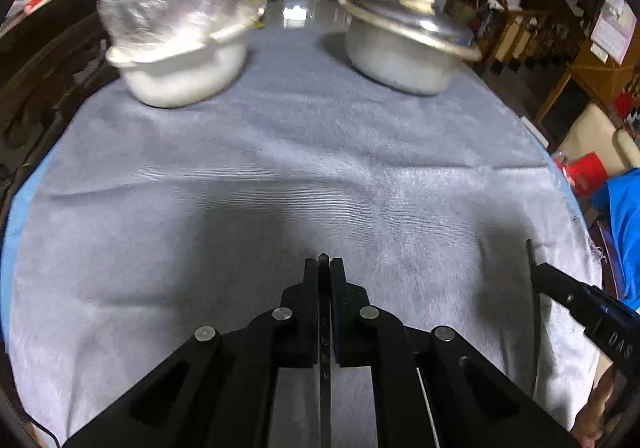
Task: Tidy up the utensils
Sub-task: 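Close left tool on a chopstick while right tool grips another chopstick, then lift the chopsticks and carry them over the grey holder with both tools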
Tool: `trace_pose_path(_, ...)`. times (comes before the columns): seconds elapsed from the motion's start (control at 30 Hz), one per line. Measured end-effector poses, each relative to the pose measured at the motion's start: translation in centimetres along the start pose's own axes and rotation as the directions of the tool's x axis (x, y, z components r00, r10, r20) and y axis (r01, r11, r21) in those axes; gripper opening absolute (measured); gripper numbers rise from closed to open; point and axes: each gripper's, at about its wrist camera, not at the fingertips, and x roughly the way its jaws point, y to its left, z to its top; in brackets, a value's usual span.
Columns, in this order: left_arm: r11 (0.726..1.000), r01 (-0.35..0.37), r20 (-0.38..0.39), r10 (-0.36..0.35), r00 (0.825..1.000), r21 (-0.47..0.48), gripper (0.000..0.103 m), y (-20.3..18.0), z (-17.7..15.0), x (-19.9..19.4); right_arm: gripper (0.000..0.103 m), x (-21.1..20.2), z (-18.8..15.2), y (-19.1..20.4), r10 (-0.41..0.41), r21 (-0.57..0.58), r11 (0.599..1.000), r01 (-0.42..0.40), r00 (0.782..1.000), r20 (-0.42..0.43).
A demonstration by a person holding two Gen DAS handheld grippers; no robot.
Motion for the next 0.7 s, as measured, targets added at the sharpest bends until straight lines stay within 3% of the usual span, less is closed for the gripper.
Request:
trace_pose_path(0.4,0.983,-0.055,0.168,0.085,0.982,-0.174,0.005,5.2,-4.1,-9.4,0.007,-8.3,-3.0,-1.1,0.050,0.068,0.996,-0.065,0.977,0.205)
trace_pose_path(0.7,0.953,-0.083,0.277,0.167,0.946,-0.292,0.005,7.1,-8.5,-16.3,0.007,-14.6,-5.9,-1.5,0.043,0.098,0.992,-0.081,0.940,0.337)
